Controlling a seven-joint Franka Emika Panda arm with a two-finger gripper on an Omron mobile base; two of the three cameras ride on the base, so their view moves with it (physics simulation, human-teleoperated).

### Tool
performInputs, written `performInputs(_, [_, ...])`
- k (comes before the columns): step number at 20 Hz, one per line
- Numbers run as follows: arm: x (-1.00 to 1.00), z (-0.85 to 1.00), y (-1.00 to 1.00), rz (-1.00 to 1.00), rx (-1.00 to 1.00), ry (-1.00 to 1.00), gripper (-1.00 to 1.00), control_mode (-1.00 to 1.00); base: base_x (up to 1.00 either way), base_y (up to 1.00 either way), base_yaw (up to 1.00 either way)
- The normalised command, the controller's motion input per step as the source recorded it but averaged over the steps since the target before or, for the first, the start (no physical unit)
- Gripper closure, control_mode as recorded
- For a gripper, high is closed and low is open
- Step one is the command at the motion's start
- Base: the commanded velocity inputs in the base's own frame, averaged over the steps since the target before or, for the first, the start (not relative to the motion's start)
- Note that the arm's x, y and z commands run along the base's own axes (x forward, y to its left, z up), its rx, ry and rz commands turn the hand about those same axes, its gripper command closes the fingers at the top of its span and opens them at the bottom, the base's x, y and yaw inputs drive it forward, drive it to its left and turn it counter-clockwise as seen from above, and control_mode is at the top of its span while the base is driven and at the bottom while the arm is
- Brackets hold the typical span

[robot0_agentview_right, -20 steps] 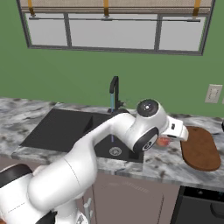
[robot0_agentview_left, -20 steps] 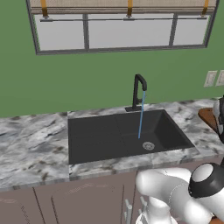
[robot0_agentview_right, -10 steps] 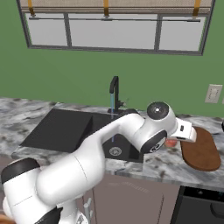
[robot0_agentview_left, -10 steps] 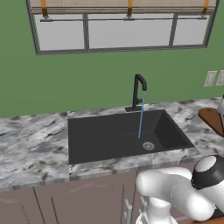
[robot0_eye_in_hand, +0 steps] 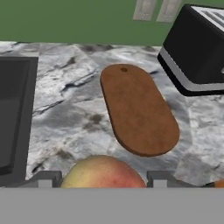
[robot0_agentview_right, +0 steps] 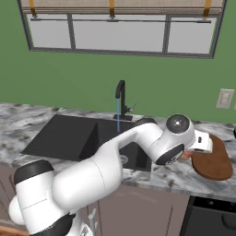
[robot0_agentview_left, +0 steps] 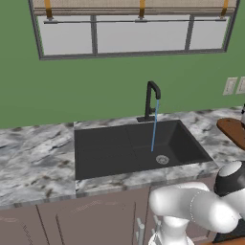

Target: Pick the peach from the sink and place it on the cutting board to airdry. Then turn off the sink faucet.

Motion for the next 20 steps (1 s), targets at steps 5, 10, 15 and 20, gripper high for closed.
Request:
performInputs(5, [0.13, -0.05, -0.30, 0.02, -0.02, 0.00, 1.00, -1.00, 0.00, 0.00, 0.00])
performInputs(10, [0.10, 0.00, -0.29, 0.00, -0.04, 0.02, 1.00, -1.00, 0.00, 0.00, 0.00])
performInputs(15, [0.17, -0.21, -0.09, 0.01, 0.00, 0.01, 1.00, -1.00, 0.00, 0.00, 0.00])
performInputs(20, [0.21, -0.33, -0.14, 0.06, 0.00, 0.00, 1.00, -1.00, 0.00, 0.00, 0.00])
